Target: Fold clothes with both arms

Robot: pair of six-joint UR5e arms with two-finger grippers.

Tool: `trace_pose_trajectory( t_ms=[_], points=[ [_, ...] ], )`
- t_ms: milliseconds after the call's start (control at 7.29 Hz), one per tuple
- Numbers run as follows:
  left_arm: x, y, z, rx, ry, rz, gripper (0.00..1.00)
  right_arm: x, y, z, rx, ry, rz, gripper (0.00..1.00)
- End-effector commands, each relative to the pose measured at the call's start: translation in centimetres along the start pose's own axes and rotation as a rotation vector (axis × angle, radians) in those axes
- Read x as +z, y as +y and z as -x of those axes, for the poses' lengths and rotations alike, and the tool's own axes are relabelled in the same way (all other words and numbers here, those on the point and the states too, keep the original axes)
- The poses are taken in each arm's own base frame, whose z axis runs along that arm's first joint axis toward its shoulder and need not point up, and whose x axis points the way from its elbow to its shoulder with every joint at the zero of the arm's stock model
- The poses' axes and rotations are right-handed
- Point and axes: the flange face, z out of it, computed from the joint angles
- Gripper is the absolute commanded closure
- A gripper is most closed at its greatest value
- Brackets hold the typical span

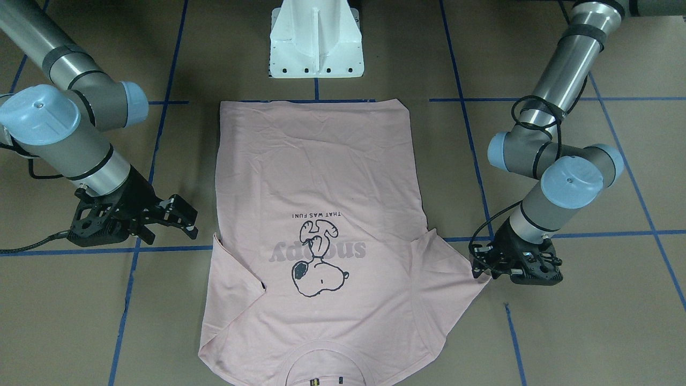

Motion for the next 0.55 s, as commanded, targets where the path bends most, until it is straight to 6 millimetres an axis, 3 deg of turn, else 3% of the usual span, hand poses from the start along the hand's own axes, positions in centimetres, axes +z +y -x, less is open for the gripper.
trace_pose_trajectory(
  t_ms=[0,137,274,411],
  points=[
    [-1.1,-1.1,-0.8,0.003,0.018,-0.023,1.0,0.0,0.0,0.0,0.0,0.001,-0.001,0.0],
    [-3.7,-2.3,-2.3,-0.006,0.047,-0.056,1.0,0.2,0.1,0.0,-0.002,0.001,0.002,0.0],
    [-5.0,-2.5,-4.1,-0.059,0.078,-0.071,1.0,0.1,0.1,0.2,-0.003,-0.002,0.0,0.0],
    [-5.7,-2.4,-7.6,-0.146,0.117,-0.08,1.0,0.1,0.1,0.1,-0.002,0.0,0.002,0.0]
  ],
)
